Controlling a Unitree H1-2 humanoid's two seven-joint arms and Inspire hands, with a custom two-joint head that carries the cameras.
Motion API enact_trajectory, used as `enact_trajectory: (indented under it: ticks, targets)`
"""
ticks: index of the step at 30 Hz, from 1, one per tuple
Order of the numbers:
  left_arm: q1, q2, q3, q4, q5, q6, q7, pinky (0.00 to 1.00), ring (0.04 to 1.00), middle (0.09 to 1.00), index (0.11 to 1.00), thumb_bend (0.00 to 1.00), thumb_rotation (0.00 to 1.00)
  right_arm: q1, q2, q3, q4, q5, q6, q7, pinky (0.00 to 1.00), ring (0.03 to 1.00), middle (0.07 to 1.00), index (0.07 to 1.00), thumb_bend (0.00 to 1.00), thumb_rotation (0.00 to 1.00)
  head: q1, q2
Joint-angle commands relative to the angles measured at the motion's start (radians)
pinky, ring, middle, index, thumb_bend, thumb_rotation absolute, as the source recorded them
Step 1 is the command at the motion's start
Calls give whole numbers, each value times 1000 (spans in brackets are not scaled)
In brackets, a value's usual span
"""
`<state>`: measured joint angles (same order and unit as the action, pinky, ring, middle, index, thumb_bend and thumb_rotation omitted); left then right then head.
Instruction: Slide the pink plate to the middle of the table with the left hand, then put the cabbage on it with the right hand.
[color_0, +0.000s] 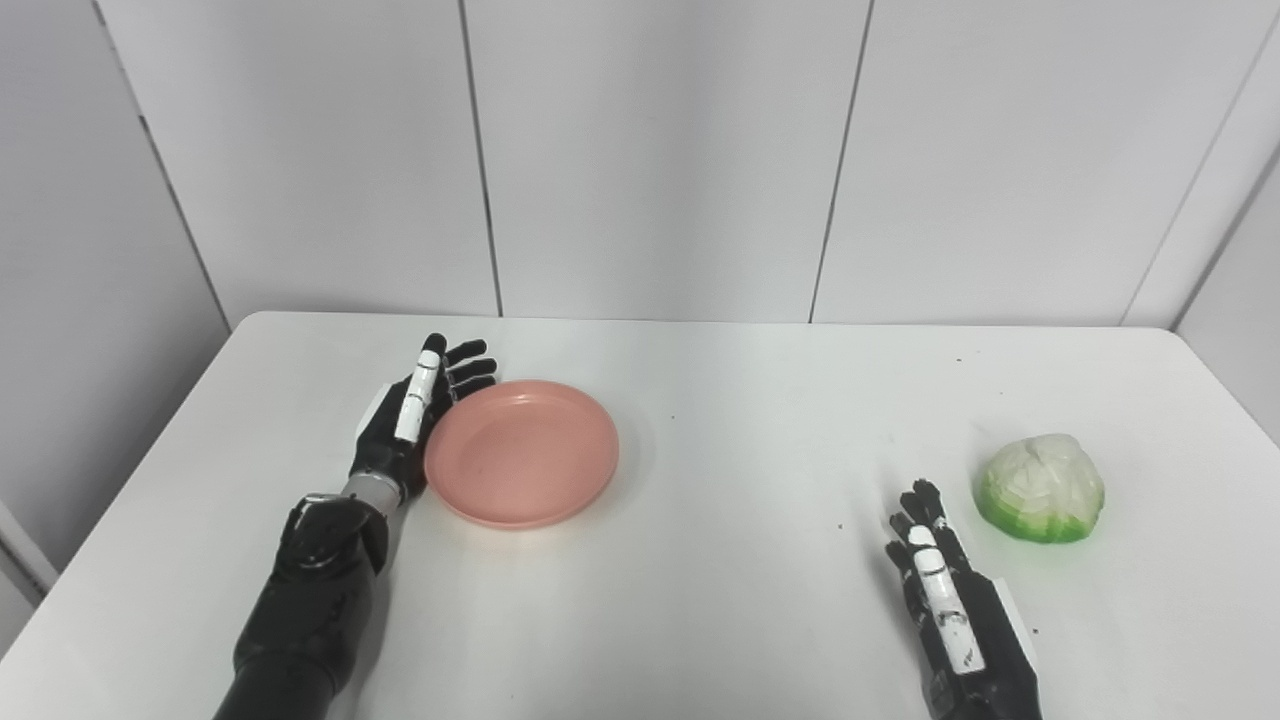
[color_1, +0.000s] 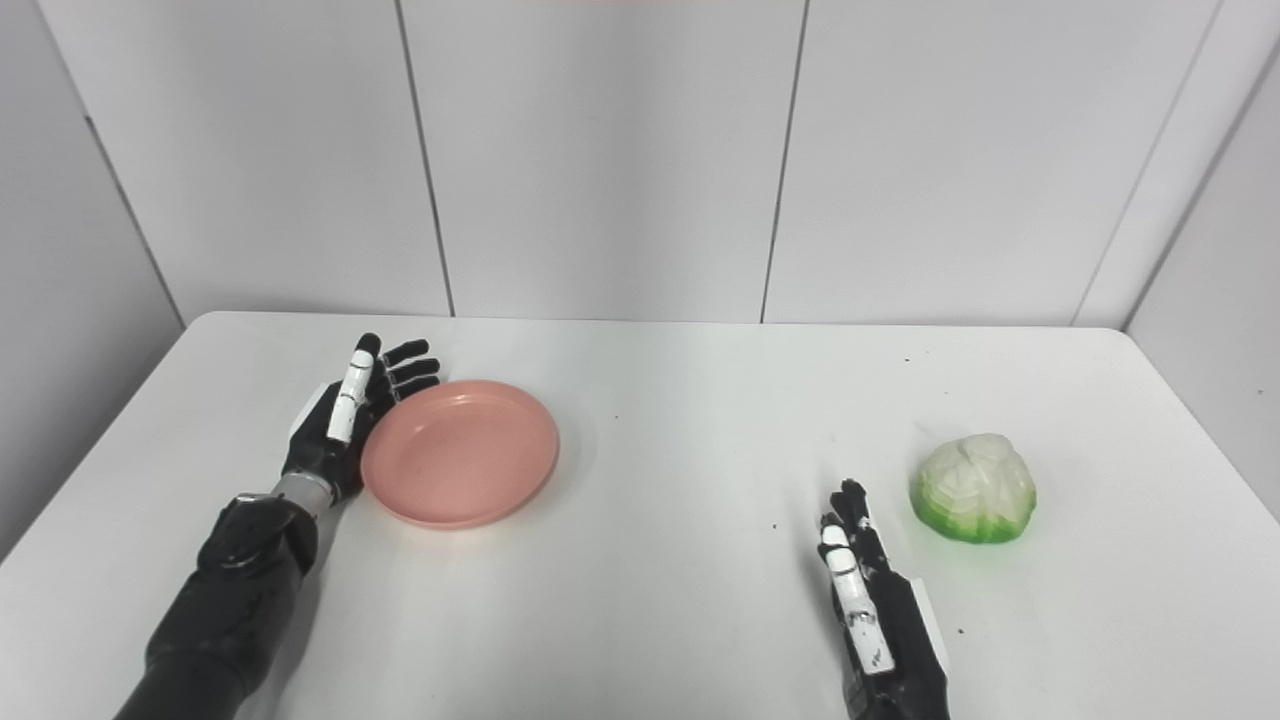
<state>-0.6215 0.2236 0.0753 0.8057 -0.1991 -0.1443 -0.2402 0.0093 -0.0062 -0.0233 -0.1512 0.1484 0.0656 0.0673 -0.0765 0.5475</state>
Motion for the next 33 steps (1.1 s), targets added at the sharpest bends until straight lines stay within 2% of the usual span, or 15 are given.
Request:
enact_trajectory:
  ticks: [1,6,8,11,15,18,22,25,30,33]
  targets:
    - [10,-22,-17,-81,7,73,-10,765,781,770,752,729,1000,-36,15,1,-16,4,-54,-3,1000,1000,1000,1000,544,804,-30,12]
    - [67,-54,-19,-239,-13,209,-1,729,792,780,759,731,1000,-45,33,6,-36,-13,-14,-23,1000,1000,1000,1000,559,797,-82,43]
    - [87,-73,-25,-307,-4,258,20,765,799,780,757,726,1000,-49,38,8,-43,-20,-4,-32,1000,1000,1000,1000,580,794,-87,53]
    - [107,-102,-32,-377,6,300,40,797,805,782,758,722,1000,-52,39,7,-39,-16,-13,-34,1000,1000,1000,1000,576,785,-88,61]
    - [134,-156,-20,-447,-29,345,53,757,796,786,768,730,1000,-58,30,8,-33,-11,-18,-27,998,1000,1000,1000,586,795,-81,68]
    - [156,-189,-19,-486,-26,349,61,732,777,776,761,741,989,-61,29,6,-46,-6,9,-32,1000,1000,1000,1000,599,799,-78,87]
    - [186,-217,-38,-539,2,348,71,775,801,794,785,746,1000,-67,23,7,-66,-11,35,-35,1000,1000,1000,1000,596,799,-73,108]
    - [210,-244,-51,-584,16,370,103,785,816,810,796,747,1000,-68,19,4,-75,-6,38,-34,1000,1000,1000,1000,579,805,-53,126]
    - [241,-293,-65,-649,35,407,151,805,827,817,807,725,1000,-66,2,-2,-91,12,52,-22,1000,1000,1000,1000,569,809,-32,133]
    - [253,-304,-81,-675,39,413,148,814,825,820,815,715,1000,-62,-11,5,-107,-3,58,-23,1000,1000,1000,1000,565,836,-12,144]
